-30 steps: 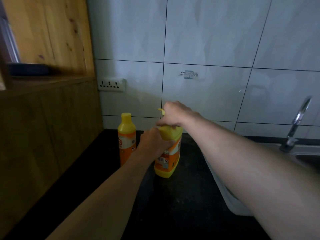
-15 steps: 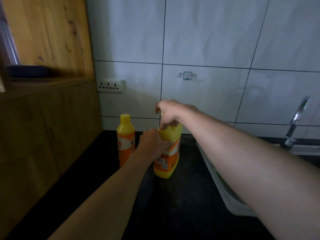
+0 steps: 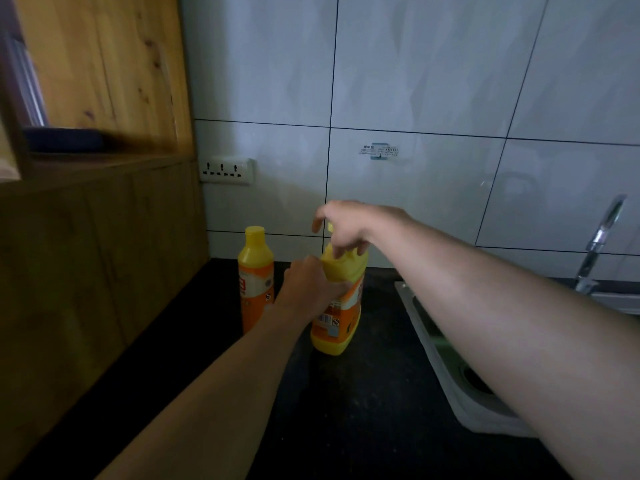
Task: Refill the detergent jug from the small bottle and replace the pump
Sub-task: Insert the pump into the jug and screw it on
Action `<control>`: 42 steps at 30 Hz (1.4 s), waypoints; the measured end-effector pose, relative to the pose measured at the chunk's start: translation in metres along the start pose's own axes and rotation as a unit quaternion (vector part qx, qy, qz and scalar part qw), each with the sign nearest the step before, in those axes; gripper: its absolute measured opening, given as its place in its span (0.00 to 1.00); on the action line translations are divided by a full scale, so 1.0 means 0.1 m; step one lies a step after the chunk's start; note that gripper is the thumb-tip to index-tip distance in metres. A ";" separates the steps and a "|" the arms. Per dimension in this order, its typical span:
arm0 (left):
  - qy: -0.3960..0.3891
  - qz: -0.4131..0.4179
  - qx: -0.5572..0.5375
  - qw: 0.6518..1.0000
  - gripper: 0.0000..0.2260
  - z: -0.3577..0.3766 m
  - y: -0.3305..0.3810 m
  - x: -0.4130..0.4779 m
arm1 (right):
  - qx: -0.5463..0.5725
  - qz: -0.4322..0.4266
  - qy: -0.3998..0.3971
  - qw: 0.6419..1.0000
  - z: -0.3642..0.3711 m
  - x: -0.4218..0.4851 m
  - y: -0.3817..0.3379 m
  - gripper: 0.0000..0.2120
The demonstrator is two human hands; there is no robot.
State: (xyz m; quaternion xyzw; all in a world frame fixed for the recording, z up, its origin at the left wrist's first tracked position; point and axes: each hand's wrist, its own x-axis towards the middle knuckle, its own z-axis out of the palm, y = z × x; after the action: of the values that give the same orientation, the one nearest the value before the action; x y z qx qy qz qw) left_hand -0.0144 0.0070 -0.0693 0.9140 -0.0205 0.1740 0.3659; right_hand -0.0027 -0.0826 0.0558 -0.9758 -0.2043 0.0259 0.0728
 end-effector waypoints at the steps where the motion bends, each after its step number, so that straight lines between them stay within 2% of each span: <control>1: 0.001 -0.001 0.002 1.000 0.22 0.00 0.00 0.00 | 0.004 -0.001 0.007 1.000 0.03 0.00 0.00 0.25; 4: -0.001 0.002 0.005 1.000 0.23 0.00 0.02 0.01 | 0.000 0.008 0.034 0.999 0.09 0.02 0.05 0.12; 6: -0.006 0.003 0.007 1.000 0.24 0.01 0.04 0.01 | -0.014 0.023 0.061 0.998 0.12 0.01 0.07 0.09; 9: -0.010 0.009 0.008 1.000 0.25 0.01 0.05 -0.01 | -0.059 0.037 0.124 0.990 0.19 0.00 0.04 0.11; 11: -0.006 0.019 0.002 1.000 0.27 -0.01 0.05 -0.02 | -0.095 0.040 0.145 0.984 0.23 0.00 0.02 0.17; 13: -0.006 0.023 0.000 1.000 0.29 -0.02 0.04 -0.03 | -0.097 0.048 0.121 0.987 0.19 -0.03 0.01 0.25; 18: -0.009 -0.008 0.015 1.000 0.23 -0.01 0.03 -0.01 | -0.005 0.044 0.050 0.998 0.09 -0.02 0.05 0.36; 22: -0.002 -0.012 0.032 0.999 0.25 -0.01 0.05 0.00 | 0.086 0.023 0.066 0.994 0.22 0.07 0.13 0.30; 26: -0.016 -0.006 0.038 0.999 0.26 0.00 0.09 -0.01 | 0.014 0.036 0.130 0.991 0.31 0.08 0.23 0.23; 29: -0.016 -0.008 0.035 0.999 0.26 -0.01 0.10 -0.01 | -0.004 0.046 0.169 0.985 0.39 0.10 0.20 0.24; 31: -0.016 -0.007 0.023 1.000 0.27 -0.01 0.10 -0.03 | -0.021 0.047 0.157 0.986 0.37 0.10 0.19 0.26; 34: -0.013 -0.009 0.023 1.000 0.27 -0.01 0.10 -0.03 | -0.060 0.051 0.130 0.988 0.23 0.07 0.22 0.33; 36: -0.004 -0.017 0.028 0.999 0.26 0.01 0.10 -0.03 | -0.021 0.034 0.103 0.994 0.19 0.07 0.23 0.36; 39: 0.009 -0.028 0.043 0.999 0.25 0.04 0.10 -0.03 | 0.084 0.010 0.074 0.994 0.24 0.07 0.21 0.32; 42: 0.010 -0.031 0.062 0.998 0.25 0.05 0.11 -0.01 | 0.082 0.006 0.100 0.992 0.30 0.09 0.20 0.23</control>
State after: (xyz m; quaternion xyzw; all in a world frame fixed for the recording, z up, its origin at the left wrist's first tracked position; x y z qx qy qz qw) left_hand -0.0156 -0.0041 -0.0659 0.9333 0.0226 0.1724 0.3143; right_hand 0.0108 -0.0936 0.0227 -0.9656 -0.1869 -0.0551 0.1722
